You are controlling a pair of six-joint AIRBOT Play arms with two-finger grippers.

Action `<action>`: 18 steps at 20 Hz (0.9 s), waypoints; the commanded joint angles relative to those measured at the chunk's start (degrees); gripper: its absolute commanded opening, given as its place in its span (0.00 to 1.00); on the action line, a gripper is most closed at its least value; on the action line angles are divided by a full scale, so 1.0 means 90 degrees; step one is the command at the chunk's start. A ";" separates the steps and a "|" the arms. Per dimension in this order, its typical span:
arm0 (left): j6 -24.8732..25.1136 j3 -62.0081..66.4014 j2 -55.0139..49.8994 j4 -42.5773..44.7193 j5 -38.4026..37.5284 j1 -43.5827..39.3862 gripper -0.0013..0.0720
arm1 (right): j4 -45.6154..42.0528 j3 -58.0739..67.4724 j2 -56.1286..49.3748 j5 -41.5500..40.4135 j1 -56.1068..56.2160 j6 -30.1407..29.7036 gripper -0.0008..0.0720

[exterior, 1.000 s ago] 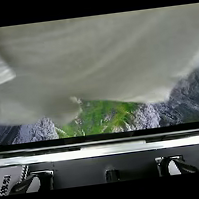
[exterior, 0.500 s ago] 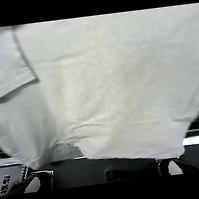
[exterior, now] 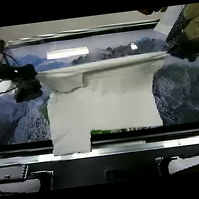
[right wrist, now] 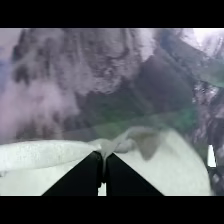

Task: Fold the clothes and pants, and hang the long-sleeved shirts on hangers.

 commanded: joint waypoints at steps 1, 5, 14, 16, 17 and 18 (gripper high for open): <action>0.0051 -0.0039 -0.1158 -0.0389 0.0993 -0.0318 0.04 | 0.0068 -0.0104 -0.1171 0.1069 0.0384 -0.0505 0.06; 0.0061 -0.0041 -0.1430 -0.0406 0.1523 -0.0323 0.04 | -0.0670 -0.0102 -0.1455 0.1962 0.0891 -0.0364 0.06; 0.0073 -0.0044 -0.1241 -0.0384 -0.1290 0.0138 0.04 | -0.1707 -0.0090 -0.1440 -0.0486 0.1030 0.0420 0.06; 0.0073 -0.0046 -0.1243 -0.0313 -0.1727 0.0124 0.04 | -0.1897 -0.0092 -0.1443 -0.0901 0.1088 0.0418 0.06; 0.0070 -0.0049 -0.1248 -0.0316 -0.1821 0.0107 0.04 | -0.1974 -0.0092 -0.1445 -0.0957 0.1149 0.0420 0.06; 0.0070 -0.0049 -0.1258 -0.0311 -0.1892 0.0083 0.04 | -0.2016 -0.0092 -0.1450 -0.0979 0.1234 0.0420 0.06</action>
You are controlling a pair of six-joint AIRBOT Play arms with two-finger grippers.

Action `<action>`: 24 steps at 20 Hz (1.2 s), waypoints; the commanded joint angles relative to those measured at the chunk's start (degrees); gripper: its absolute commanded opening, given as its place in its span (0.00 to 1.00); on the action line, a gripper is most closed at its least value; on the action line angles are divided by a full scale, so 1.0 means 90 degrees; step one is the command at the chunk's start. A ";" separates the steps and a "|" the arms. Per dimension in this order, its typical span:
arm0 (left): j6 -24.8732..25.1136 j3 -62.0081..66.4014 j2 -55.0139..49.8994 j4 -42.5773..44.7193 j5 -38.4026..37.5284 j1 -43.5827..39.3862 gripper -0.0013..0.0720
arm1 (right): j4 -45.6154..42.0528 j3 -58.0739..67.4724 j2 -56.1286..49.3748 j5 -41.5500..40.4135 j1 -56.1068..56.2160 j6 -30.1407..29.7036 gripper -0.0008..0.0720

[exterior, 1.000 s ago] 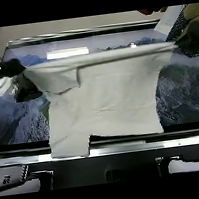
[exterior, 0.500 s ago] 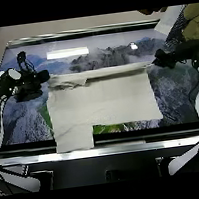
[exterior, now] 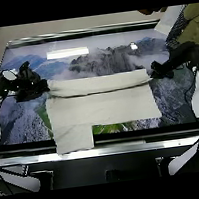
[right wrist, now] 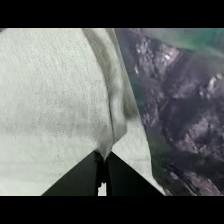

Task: Fold the clothes and pants, and hang the long-sleeved shirts on hangers.

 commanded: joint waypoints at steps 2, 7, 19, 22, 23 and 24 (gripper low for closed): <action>-0.0019 -0.0022 -0.0066 0.0034 -0.0882 -0.0036 0.04 | -0.0610 -0.0002 -0.0010 -0.0529 0.0335 0.0231 0.06; -0.0090 -0.0126 -0.0284 0.0032 -0.1348 -0.0046 0.04 | -0.1122 -0.0002 -0.0015 -0.0602 0.0656 0.0610 0.06; -0.0228 0.0002 -0.0005 0.0629 -0.1630 0.0364 0.72 | -0.1484 -0.0007 0.0359 -0.0869 0.0430 0.0214 0.67; -0.0160 -0.0270 0.0687 0.0277 -0.1863 0.1037 0.72 | -0.0597 -0.0109 0.0976 -0.0855 -0.0454 -0.0250 0.66; -0.0066 -0.0578 0.0967 0.0044 -0.1860 0.1304 0.72 | -0.0321 -0.0318 0.1188 -0.0879 -0.0777 -0.0398 0.66; -0.0019 -0.1071 0.1309 -0.0189 -0.1829 0.1593 0.72 | -0.0092 -0.0685 0.1440 -0.0852 -0.1081 -0.0522 0.66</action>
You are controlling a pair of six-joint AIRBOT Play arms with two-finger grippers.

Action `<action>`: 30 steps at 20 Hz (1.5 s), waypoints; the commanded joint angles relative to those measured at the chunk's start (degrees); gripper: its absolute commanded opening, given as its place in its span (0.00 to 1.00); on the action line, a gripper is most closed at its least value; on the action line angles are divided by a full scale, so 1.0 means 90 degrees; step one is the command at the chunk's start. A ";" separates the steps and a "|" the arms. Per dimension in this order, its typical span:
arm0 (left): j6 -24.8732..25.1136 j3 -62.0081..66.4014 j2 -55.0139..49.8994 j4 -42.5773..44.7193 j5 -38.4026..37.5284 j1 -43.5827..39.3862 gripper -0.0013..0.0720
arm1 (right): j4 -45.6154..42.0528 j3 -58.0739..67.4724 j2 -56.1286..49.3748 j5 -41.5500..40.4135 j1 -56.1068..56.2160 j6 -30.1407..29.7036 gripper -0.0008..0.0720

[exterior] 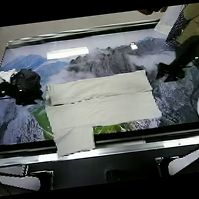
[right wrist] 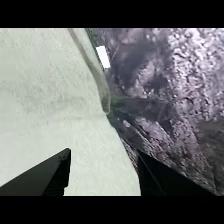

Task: Fold the clothes and pants, and hang the long-sleeved shirts on hangers.

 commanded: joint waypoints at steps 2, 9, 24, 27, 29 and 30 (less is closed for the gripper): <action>0.0170 -0.1904 0.1421 -0.0780 0.0029 0.1107 0.72 | 0.1047 -0.1523 0.1132 0.0216 -0.1197 -0.0614 0.66; 0.0034 -0.5763 0.3011 -0.1195 0.0631 0.1382 0.72 | 0.1515 -0.4102 0.2244 0.0806 -0.1299 -0.0884 0.66; 0.0974 -0.7094 0.3050 -0.1877 0.1324 0.0440 0.72 | 0.1642 -0.4393 0.2399 0.0794 -0.1299 -0.0923 0.53; 0.0993 -0.7094 0.3050 -0.2035 0.1455 0.0177 0.51 | 0.1642 -0.4393 0.2399 0.0811 -0.1299 -0.0923 0.53; 0.1158 -0.7094 0.3050 -0.2195 0.1457 0.0015 0.28 | 0.1642 -0.4393 0.2399 0.0797 -0.1299 -0.0923 0.53; 0.1166 -0.7094 0.3050 -0.2227 0.1452 -0.0029 0.17 | 0.1639 -0.4393 0.2399 0.0770 -0.1299 -0.0923 0.53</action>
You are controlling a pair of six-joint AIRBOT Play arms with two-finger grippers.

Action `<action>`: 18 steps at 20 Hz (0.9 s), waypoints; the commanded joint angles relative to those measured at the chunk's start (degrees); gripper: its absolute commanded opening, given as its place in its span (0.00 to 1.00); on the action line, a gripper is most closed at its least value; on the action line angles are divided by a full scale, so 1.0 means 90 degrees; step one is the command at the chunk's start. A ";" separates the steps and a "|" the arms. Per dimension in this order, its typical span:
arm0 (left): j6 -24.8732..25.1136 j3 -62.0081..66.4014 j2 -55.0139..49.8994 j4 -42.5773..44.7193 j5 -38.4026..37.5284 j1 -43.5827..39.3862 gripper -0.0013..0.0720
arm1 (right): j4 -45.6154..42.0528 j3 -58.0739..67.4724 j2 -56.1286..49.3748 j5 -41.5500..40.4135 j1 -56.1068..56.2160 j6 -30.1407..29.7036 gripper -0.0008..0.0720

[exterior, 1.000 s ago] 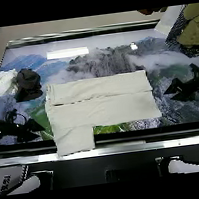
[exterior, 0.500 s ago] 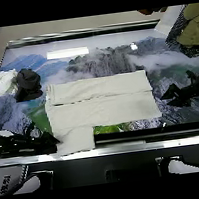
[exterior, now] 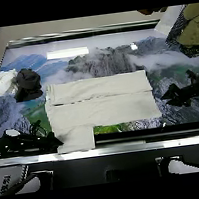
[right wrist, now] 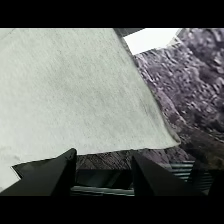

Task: Fold the clothes and pants, and hang the long-sleeved shirts on hangers.

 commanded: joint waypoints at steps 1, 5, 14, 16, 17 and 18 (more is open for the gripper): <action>0.0107 0.0000 0.0002 -0.0228 -0.0027 -0.0202 0.09 | -0.0010 -0.0002 0.0005 -0.0097 -0.0005 -0.0010 0.54; 0.0160 0.0002 0.0002 -0.0228 -0.0041 -0.0202 0.04 | -0.0447 -0.0010 -0.0102 -0.0172 -0.0032 -0.0090 0.64; 0.0250 0.0046 0.0005 -0.0248 -0.0034 -0.0202 0.04 | -0.0852 -0.0017 -0.0869 -0.0112 -0.0029 -0.0165 0.64; 0.0248 0.0046 0.0005 -0.0248 -0.0034 -0.0202 0.04 | -0.0697 -0.0114 -0.1078 -0.0267 -0.0015 -0.0245 0.64; 0.0248 0.0046 0.0005 -0.0248 -0.0036 -0.0202 0.04 | -0.0593 -0.0180 -0.1168 -0.0328 -0.0012 -0.0323 0.64; 0.0250 0.0046 0.0005 -0.0245 -0.0036 -0.0202 0.04 | -0.0457 -0.0260 -0.1224 -0.0318 -0.0012 -0.0403 0.64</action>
